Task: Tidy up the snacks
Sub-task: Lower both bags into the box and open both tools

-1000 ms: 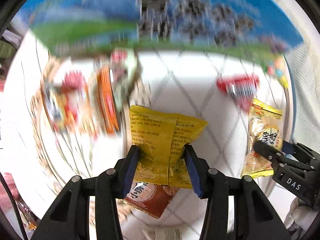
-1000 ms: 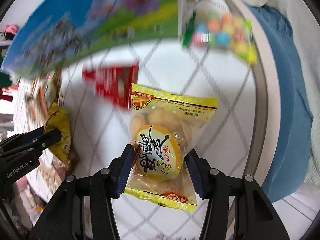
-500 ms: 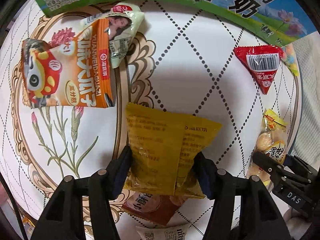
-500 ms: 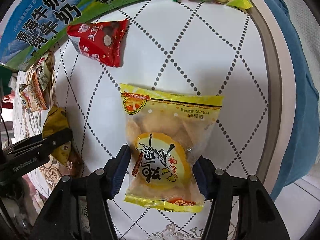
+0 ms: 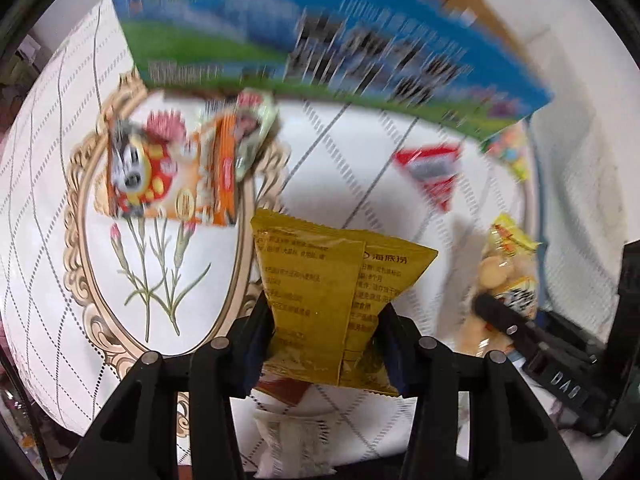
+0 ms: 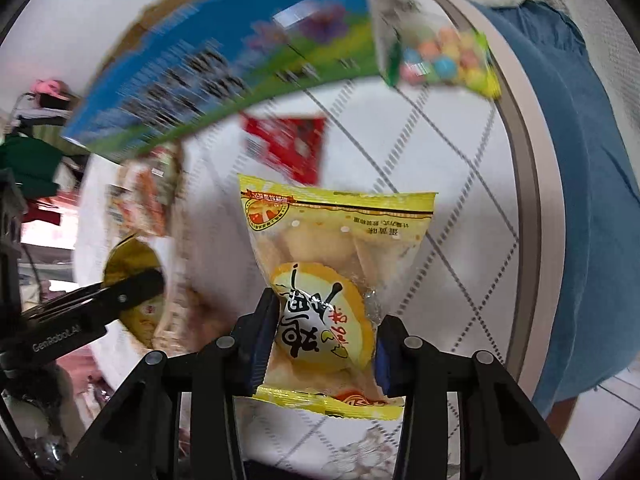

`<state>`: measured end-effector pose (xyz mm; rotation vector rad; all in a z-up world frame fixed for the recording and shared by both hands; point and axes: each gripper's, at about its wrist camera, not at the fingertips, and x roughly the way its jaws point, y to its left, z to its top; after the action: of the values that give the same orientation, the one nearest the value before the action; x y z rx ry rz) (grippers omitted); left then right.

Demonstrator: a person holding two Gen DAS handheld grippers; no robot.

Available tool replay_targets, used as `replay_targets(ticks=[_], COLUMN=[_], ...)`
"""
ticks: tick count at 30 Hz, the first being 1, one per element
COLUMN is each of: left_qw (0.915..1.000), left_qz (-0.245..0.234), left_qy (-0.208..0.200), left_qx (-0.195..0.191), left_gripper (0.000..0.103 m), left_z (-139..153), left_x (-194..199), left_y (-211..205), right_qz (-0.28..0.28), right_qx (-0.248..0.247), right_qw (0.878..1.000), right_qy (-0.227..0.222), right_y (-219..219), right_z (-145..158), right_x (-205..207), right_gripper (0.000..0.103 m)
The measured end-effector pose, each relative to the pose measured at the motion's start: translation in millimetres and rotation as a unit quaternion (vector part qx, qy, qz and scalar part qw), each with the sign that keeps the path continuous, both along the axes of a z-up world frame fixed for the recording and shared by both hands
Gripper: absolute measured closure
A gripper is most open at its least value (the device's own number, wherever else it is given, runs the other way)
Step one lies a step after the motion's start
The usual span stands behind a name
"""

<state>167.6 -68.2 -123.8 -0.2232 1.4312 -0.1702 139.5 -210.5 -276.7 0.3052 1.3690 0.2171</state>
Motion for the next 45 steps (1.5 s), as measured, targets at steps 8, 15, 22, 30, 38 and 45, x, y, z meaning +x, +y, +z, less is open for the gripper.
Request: replay_targets(ticks=[8, 15, 22, 30, 38, 45], left_qw=[0.9962, 0.9957, 0.9995, 0.9986, 0.9984, 0.9988], left_qz=[-0.010, -0.005, -0.009, -0.019, -0.006, 0.007], left_qy=[-0.077, -0.092, -0.027, 0.048, 0.056, 0.023], left_qx=[-0.038, -0.002, 0.012, 0.012, 0.010, 0.042], left_gripper=[0.057, 0.057, 0.057, 0.057, 0.006, 0.006], left_z=[96, 110, 64, 23, 16, 25], left_x=[60, 152, 225, 249, 248, 236], left_y=[-8, -7, -17, -27, -19, -7], right_qz=[0.022, 0.035, 0.054, 0.076, 0.076, 0.072], right_qx=[0.034, -0.010, -0.042, -0.043, -0.040, -0.070], right_qw=[0.994, 0.988, 0.991, 0.995, 0.996, 0.995], right_qy=[-0.102, -0.153, -0.119, -0.056, -0.008, -0.012], right_y=[0, 20, 35, 37, 34, 35], right_z=[103, 143, 124, 80, 60, 64], right_x=[52, 135, 207, 236, 241, 240], right_gripper=[0.059, 0.059, 0.059, 0.059, 0.007, 0.005])
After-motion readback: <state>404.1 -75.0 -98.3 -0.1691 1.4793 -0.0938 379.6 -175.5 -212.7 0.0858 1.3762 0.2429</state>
